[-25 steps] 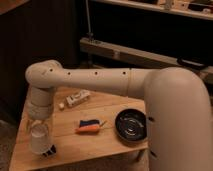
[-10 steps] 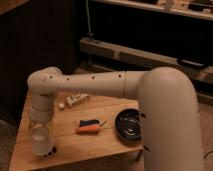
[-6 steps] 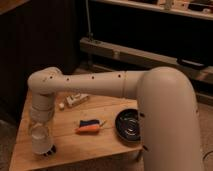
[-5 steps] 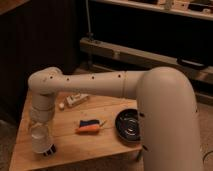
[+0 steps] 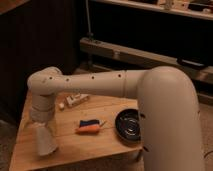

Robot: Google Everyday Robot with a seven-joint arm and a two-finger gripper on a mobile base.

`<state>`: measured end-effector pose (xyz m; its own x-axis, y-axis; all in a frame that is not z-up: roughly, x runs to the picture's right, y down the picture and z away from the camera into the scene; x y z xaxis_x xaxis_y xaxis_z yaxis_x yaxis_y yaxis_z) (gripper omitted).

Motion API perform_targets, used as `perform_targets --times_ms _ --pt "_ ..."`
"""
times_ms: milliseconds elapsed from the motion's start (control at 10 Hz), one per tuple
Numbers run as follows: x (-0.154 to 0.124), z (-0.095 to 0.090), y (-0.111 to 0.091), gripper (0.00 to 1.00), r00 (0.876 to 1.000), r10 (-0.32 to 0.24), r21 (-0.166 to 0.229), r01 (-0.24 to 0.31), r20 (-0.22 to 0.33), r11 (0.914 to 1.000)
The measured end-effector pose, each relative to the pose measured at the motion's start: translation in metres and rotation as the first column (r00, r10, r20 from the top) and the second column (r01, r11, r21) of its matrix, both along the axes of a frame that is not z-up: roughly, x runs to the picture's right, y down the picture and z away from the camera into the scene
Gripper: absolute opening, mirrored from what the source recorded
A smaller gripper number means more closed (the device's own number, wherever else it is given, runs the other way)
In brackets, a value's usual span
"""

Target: Place the ceramic cup over the eraser

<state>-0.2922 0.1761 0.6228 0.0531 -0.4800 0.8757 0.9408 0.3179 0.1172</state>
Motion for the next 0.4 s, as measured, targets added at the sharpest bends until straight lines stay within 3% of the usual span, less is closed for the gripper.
perform_targets --times_ms 400 --pt "0.0014 0.0 -0.0003 0.8 1.0 0.003 0.005 -0.003 -0.007 1.0"
